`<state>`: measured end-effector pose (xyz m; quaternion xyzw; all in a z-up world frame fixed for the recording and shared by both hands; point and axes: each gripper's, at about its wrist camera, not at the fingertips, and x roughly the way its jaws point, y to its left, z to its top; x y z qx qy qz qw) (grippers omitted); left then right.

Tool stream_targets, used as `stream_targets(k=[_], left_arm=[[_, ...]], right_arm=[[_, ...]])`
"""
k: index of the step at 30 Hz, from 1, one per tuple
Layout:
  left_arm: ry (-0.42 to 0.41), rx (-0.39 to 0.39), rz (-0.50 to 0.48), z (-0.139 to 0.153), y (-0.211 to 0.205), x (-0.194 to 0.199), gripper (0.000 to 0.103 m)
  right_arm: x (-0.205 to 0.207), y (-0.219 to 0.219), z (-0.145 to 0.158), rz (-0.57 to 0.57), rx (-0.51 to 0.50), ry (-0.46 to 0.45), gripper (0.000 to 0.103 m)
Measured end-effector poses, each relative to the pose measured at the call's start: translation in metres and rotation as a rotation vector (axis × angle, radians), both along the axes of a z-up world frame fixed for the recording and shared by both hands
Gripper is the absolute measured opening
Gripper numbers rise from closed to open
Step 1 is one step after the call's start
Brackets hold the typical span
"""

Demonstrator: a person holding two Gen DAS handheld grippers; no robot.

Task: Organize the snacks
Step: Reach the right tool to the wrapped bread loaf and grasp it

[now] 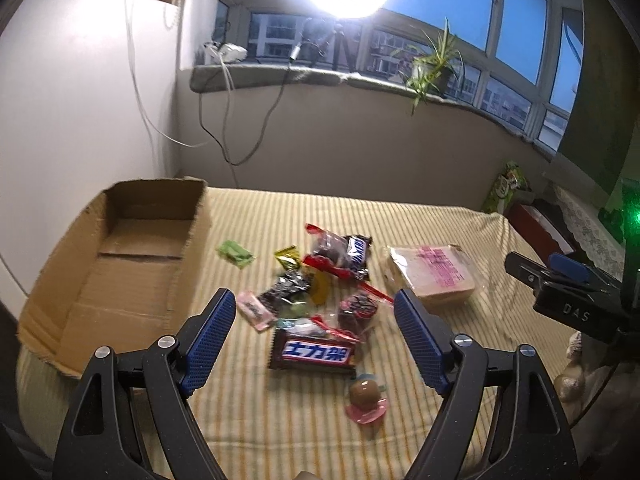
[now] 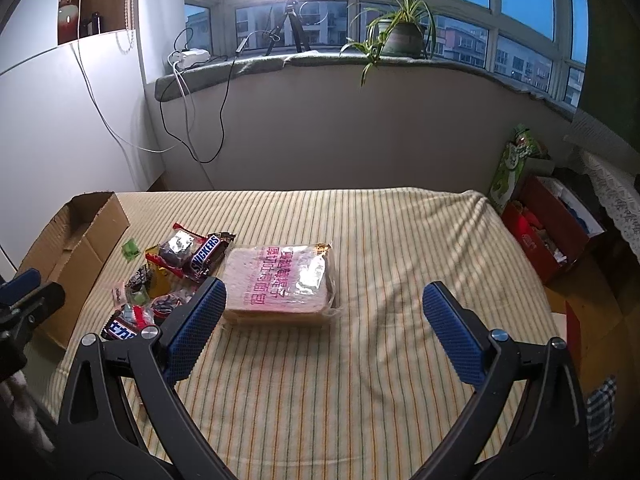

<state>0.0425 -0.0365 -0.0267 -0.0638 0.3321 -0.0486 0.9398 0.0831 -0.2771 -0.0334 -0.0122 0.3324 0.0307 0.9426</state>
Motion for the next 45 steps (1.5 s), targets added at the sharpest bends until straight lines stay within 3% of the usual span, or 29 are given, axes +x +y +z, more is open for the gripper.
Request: stream_targets(k=[4,11,21,29,37,45], left_arm=[[0.044,-0.059,-0.051,-0.01,-0.01,0.012,0.08],[0.129,-0.169,-0.13,-0.028,-0.031,0.04,0.066],[0.219,-0.303,-0.222,-0.045,-0.053,0.082,0.052],[0.26,-0.301,-0.254,-0.056,-0.062,0.098,0.05],[0.295,-0.299,-0.281,-0.065,-0.061,0.106,0.05],[0.305,-0.247,-0.313,-0.065,-0.073,0.113,0.05]], right_arm=[[0.015,-0.01,-0.013,0.051,0.054,0.052,0.091],[0.046,-0.028,-0.031,0.128,0.205,0.193,0.083],[0.077,-0.036,-0.045,0.191,0.27,0.29,0.081],[0.099,-0.041,-0.063,0.215,0.364,0.393,0.065],[0.111,-0.045,-0.079,0.235,0.47,0.483,0.062],[0.113,-0.038,-0.079,0.244,0.433,0.491,0.057]])
